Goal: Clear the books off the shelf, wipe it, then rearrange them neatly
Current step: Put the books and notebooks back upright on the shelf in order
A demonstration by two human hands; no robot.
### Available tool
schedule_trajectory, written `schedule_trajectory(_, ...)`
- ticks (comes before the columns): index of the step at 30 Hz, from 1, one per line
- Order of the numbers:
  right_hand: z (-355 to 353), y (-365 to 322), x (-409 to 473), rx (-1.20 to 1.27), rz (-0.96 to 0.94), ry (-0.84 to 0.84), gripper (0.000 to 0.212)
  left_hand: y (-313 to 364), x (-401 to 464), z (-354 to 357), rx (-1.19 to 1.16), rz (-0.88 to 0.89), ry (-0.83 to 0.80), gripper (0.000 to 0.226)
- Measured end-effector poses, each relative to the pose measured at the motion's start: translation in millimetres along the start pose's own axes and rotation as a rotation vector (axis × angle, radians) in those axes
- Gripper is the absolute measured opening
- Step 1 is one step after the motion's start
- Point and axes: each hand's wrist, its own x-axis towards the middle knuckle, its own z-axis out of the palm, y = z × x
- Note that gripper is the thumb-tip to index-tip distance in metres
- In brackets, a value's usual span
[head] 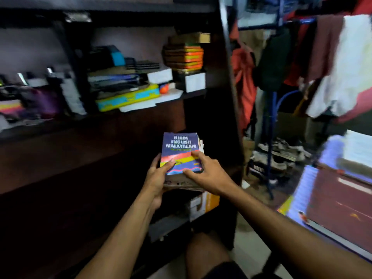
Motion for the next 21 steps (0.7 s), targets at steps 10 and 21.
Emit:
schedule_trajectory(10,97,70,144,0.104,-0.096,0.044,0.081,-25,145,-63,0.736,0.187,0.158,0.059)
schedule_trajectory(21,92,61,123,-0.151,-0.432,0.372,0.042,-38,122,-43,1.093,0.996,0.247,0.046)
